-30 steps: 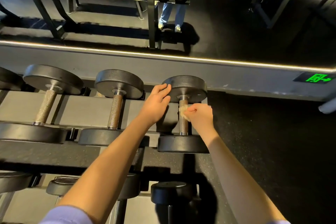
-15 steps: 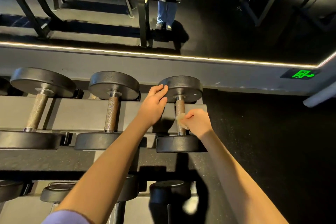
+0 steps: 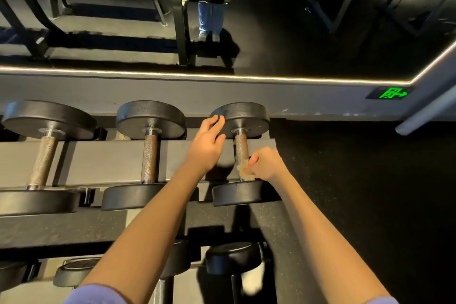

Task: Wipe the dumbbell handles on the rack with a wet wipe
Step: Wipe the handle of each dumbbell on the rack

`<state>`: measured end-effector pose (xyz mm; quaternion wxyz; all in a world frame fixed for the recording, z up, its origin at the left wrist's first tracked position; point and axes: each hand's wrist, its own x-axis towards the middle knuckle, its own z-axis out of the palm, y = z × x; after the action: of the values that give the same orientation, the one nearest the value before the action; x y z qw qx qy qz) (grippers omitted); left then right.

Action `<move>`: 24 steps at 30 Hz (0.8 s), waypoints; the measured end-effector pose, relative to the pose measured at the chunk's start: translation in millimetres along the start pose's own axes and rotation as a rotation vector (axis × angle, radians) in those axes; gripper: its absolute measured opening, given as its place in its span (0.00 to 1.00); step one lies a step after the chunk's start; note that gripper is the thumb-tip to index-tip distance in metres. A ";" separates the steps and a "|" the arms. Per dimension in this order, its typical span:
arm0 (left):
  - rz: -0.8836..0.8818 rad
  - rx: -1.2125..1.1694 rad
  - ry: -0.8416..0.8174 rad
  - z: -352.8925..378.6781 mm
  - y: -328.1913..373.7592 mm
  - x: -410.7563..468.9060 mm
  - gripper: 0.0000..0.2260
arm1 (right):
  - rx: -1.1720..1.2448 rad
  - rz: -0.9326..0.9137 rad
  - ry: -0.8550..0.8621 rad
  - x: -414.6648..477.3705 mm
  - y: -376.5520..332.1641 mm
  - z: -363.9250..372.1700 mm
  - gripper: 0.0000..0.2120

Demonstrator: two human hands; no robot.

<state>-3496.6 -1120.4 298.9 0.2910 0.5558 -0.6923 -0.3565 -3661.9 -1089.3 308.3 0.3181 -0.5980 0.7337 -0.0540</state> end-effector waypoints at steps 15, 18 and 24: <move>0.015 0.007 -0.029 1.2 -6.0 -3.1 0.23 | 0.188 0.067 0.161 -6.5 -9.0 2.0 0.04; 0.010 0.061 0.017 7.1 -10.1 -19.1 0.19 | 0.399 0.051 0.268 -10.1 -6.1 7.1 0.02; -0.007 -0.238 -0.096 25.7 2.5 -38.4 0.17 | 0.582 -0.013 0.273 -15.4 0.0 7.9 0.08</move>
<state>-3510.4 -1078.2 285.8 0.3201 0.5020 -0.6564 -0.4634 -3656.4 -1072.9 308.3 0.3740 -0.4738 0.7195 -0.3433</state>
